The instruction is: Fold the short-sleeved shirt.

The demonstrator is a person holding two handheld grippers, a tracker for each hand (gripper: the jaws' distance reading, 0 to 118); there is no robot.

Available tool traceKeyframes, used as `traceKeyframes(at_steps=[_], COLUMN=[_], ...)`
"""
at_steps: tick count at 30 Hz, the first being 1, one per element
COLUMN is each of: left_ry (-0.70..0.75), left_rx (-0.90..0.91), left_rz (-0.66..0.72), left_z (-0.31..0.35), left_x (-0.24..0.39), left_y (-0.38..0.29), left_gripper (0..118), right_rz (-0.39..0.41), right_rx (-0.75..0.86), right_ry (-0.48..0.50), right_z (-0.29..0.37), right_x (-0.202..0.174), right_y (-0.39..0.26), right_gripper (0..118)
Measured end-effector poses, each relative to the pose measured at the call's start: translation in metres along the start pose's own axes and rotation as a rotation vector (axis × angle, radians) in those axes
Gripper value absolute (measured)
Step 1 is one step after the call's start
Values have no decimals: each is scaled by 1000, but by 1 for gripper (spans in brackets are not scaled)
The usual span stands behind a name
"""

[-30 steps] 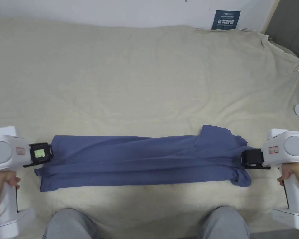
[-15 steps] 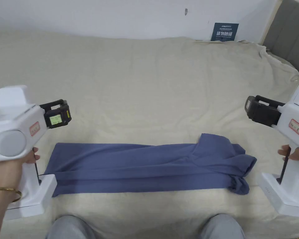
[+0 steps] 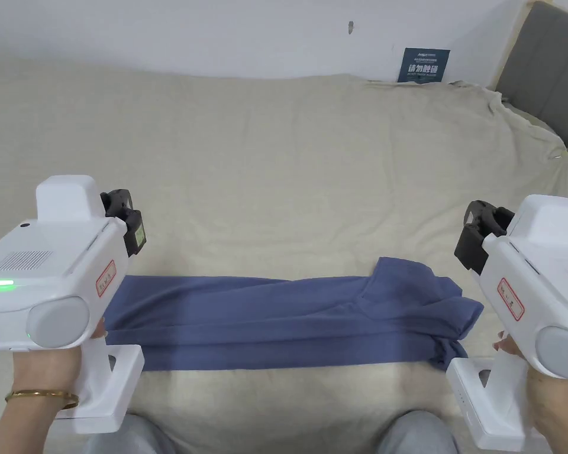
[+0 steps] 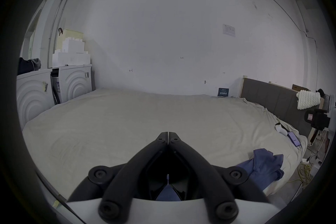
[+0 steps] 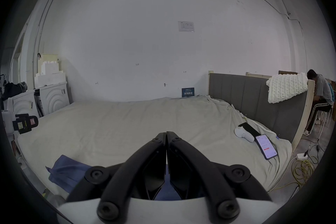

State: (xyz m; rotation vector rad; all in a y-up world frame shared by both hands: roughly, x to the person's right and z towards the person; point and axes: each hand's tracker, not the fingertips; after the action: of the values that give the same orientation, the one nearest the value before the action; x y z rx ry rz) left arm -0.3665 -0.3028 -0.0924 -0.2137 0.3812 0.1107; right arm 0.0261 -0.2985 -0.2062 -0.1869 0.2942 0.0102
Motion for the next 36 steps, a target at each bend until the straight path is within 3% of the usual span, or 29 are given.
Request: traceKeyframes(at_steps=[9,14,16,17,18,20,22,26,31,36], left_ry=[-20,-96,-110,-129,-153,-182,-199,-301,-333,-329], left_rx=[-31,-188,-256,-281,-308,-391,-449,-656,-839,-881], left_rz=[11,160,210,228,240,261,271,438,505,549], left_z=[-4,-22,-34,-40,-43,-55,-66,-97,-119,-135], left_x=[-5,-36,-55,-66,-72,-90,-107,-145,-171,-177], left_y=[1,17,22,23,21,18,9,-15,-54,-86], left_gripper=[0,2,20,39,75,118,118,118,118,118], right_rz=[-20,-6,-5,-1,4,6,11,23,40,60], right_rx=[-22,-42,-52,-55,-57,-69,-78,-101,-132,-166], right_ry=[18,29,27,26,21,20,18,16,9,5], right_z=[-5,-8,-9,-10,-12,-16,-19,-25,-33,-40], right_x=[-1,-1,-1,-1,-2,-2,-4,-10,-19,-27], right_y=[2,3,3,3,2,0,-1,-3,-6,-10], right_gripper=[0,0,0,0,0,0,0,0,0,0])
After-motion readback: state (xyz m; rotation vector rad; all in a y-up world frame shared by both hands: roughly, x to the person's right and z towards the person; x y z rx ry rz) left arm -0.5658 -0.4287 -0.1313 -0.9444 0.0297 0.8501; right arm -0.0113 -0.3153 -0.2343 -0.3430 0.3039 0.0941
